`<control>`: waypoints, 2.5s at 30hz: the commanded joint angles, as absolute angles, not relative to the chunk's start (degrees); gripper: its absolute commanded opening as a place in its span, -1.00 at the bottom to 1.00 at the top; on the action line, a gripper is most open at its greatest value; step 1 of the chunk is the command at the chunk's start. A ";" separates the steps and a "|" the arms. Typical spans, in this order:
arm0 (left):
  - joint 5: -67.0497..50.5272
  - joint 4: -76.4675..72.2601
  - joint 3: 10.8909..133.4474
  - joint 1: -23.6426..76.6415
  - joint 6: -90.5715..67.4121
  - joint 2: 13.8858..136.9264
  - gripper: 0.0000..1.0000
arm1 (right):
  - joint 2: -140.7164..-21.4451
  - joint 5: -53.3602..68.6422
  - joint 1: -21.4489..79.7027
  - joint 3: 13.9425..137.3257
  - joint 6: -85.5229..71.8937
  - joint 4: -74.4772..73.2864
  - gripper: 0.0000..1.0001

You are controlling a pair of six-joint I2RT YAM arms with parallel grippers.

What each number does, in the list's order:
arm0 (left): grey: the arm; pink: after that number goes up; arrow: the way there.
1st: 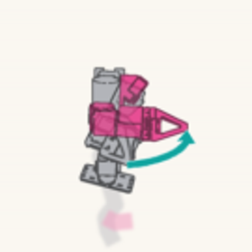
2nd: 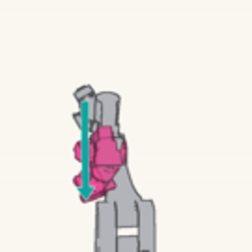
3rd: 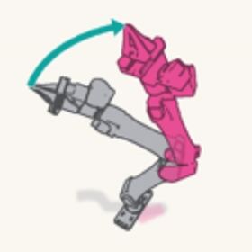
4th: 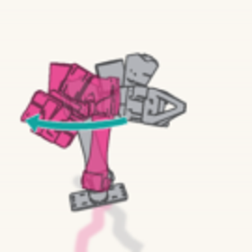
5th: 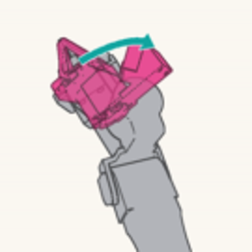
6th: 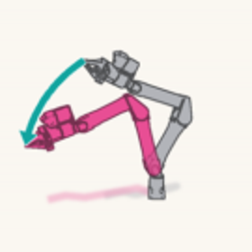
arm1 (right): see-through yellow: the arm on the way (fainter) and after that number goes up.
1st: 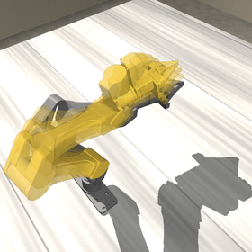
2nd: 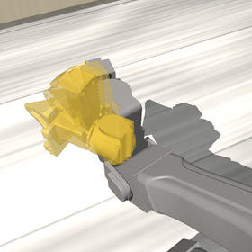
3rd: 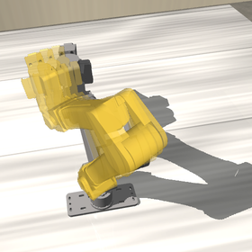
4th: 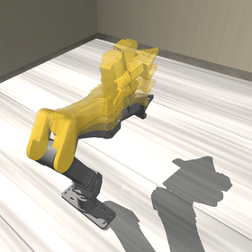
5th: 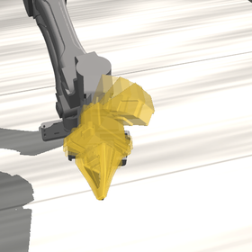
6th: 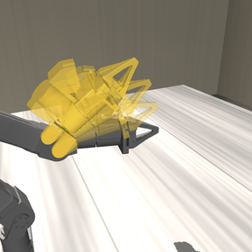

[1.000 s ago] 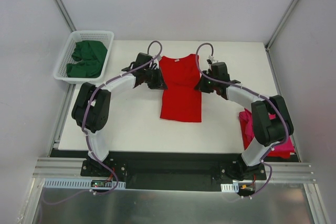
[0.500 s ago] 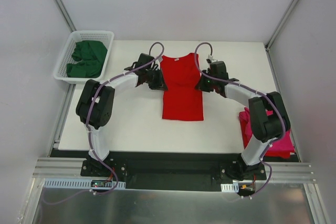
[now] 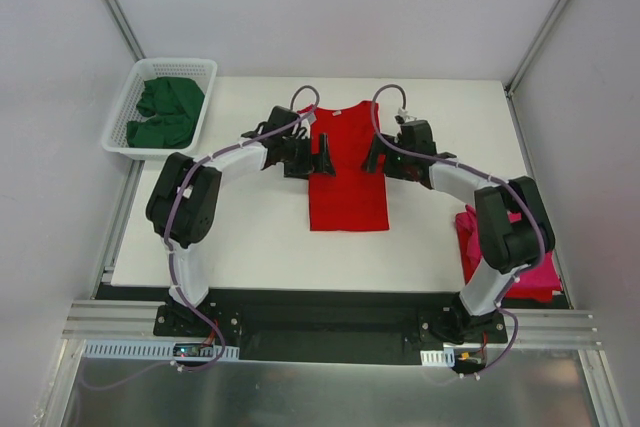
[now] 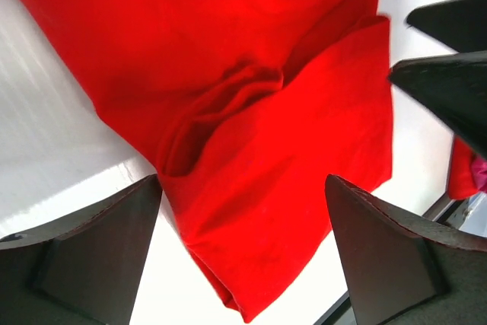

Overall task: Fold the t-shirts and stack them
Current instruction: Fold the folded rectangular tshirt in 1/3 of the way, then grab one side of the 2/3 rectangular tshirt with both arms

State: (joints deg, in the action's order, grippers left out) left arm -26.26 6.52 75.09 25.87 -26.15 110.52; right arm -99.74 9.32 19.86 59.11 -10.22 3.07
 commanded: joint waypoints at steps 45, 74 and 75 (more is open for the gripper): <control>-29.00 -16.87 36.13 31.99 -40.78 92.37 0.80 | -80.61 22.24 17.93 31.21 -17.85 6.07 0.93; -30.06 -31.55 27.25 33.84 -47.72 98.61 0.78 | -84.81 25.93 19.07 19.51 -21.62 18.28 0.93; -29.80 -31.55 26.99 33.84 -47.64 98.35 0.78 | -84.73 26.01 19.07 19.51 -21.62 18.19 0.93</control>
